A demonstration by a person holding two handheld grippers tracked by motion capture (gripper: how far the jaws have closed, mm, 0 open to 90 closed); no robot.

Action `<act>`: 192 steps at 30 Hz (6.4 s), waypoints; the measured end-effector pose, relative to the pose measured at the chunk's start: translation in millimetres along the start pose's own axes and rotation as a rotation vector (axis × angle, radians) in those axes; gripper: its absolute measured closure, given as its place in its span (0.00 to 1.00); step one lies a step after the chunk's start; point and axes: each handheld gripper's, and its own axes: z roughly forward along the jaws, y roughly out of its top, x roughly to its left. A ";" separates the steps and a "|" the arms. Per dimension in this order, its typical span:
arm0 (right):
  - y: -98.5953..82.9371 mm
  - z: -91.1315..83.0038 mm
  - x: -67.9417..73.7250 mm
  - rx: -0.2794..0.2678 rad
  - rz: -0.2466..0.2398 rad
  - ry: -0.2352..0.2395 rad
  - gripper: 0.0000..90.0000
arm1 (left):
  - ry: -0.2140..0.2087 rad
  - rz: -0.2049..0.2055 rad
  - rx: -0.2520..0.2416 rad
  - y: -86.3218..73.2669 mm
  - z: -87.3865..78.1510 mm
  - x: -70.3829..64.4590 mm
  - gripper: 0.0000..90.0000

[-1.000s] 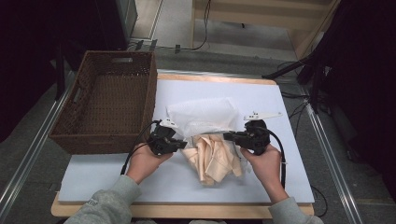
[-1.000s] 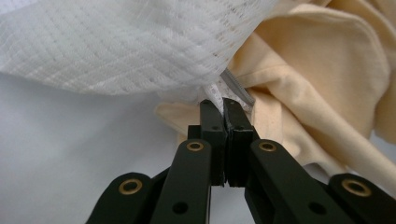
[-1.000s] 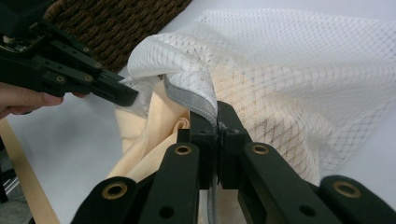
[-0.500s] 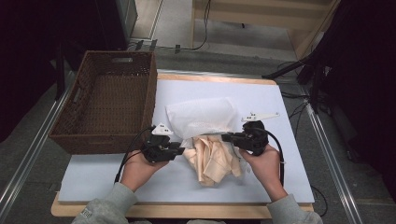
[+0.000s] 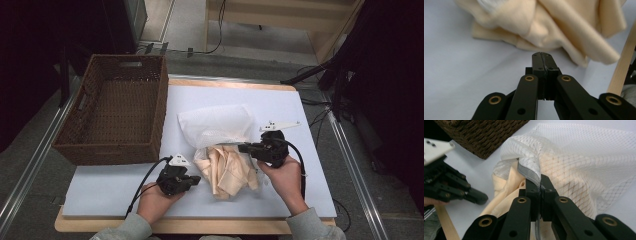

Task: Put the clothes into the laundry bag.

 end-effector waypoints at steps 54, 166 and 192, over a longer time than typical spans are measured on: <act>-10.3 -26.7 -17.3 -0.036 0.088 -0.052 0.99 | -0.071 0.189 -0.045 142.0 40.4 -41.7 1.00; -14.9 -53.3 -26.6 -0.100 0.141 -0.085 0.99 | -0.015 0.295 -0.057 183.2 69.7 -59.5 1.00; -23.3 -58.6 -30.8 -0.116 0.175 -0.109 0.99 | -0.006 0.237 -0.003 185.0 80.6 -36.8 0.96</act>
